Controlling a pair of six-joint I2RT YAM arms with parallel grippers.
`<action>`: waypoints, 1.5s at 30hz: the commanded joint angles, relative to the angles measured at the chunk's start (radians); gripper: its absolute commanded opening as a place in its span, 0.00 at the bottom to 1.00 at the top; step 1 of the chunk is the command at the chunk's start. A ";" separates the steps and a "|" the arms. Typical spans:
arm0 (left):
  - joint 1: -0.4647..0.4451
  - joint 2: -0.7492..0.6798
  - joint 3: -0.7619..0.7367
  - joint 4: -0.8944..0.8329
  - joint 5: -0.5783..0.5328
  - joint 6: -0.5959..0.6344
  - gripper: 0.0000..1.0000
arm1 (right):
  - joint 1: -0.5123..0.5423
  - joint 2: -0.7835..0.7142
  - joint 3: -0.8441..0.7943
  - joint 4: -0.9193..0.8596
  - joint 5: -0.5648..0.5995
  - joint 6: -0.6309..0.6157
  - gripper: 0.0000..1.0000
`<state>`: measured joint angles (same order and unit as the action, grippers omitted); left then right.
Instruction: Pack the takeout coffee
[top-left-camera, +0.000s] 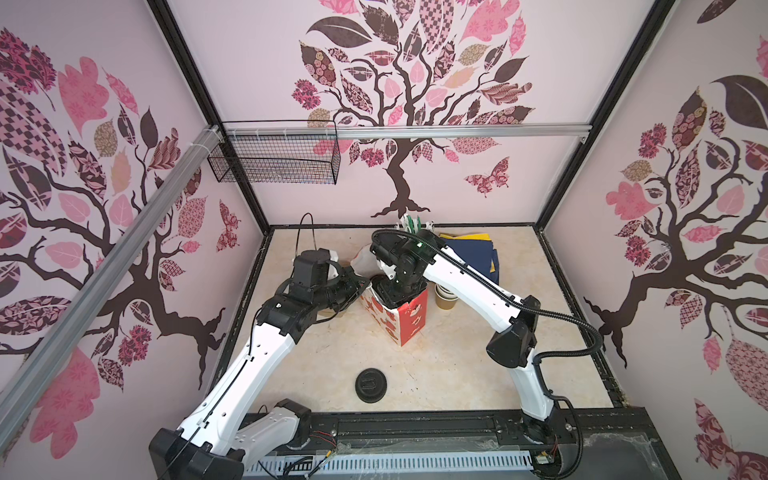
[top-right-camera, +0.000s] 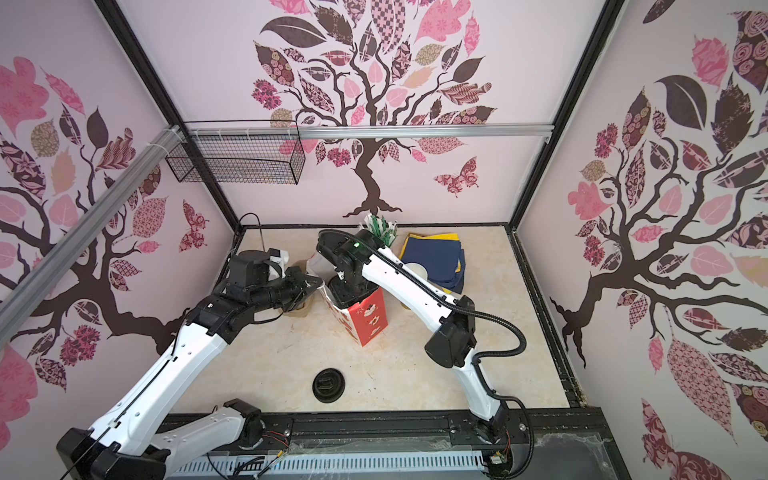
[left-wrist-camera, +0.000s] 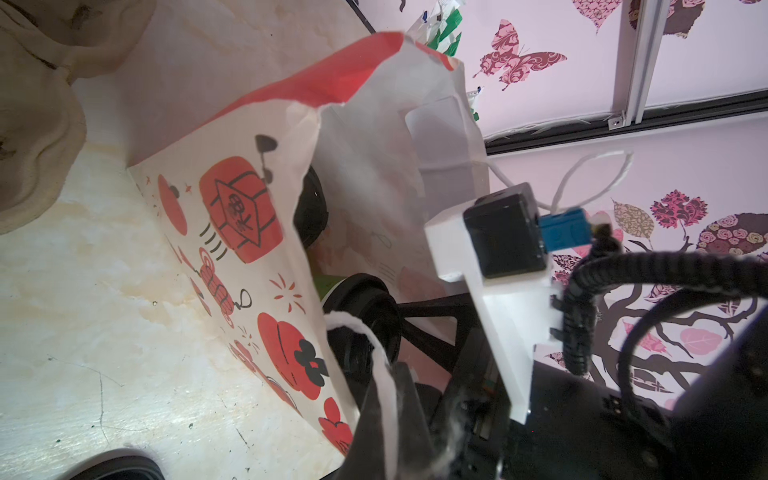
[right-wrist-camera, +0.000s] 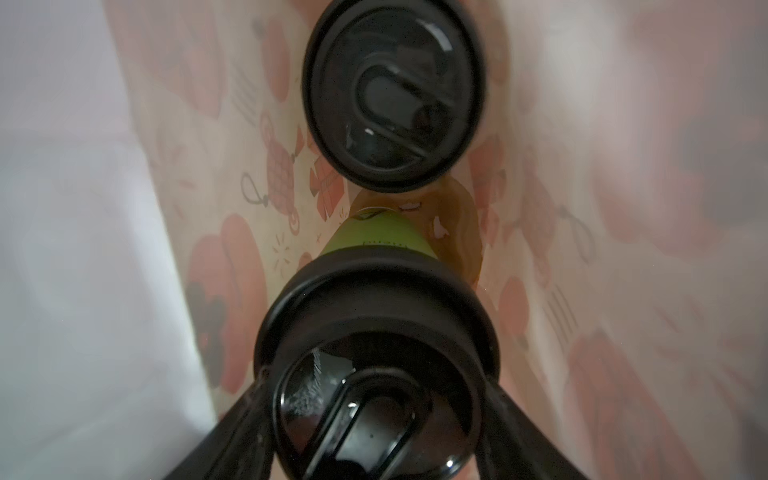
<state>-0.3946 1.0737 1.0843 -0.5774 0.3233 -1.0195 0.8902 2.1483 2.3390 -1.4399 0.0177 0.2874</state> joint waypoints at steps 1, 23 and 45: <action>0.002 -0.005 0.026 -0.006 0.009 0.022 0.00 | 0.011 -0.059 -0.045 -0.037 -0.016 0.008 0.70; -0.015 -0.065 -0.048 0.002 0.148 -0.012 0.00 | 0.015 -0.104 -0.079 -0.029 0.063 0.163 0.70; -0.015 -0.064 -0.061 0.017 0.128 -0.013 0.00 | 0.011 -0.041 -0.113 -0.029 0.032 0.116 0.69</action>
<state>-0.4049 1.0134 1.0500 -0.5762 0.4541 -1.0393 0.9020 2.0567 2.2017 -1.4475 0.0479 0.4187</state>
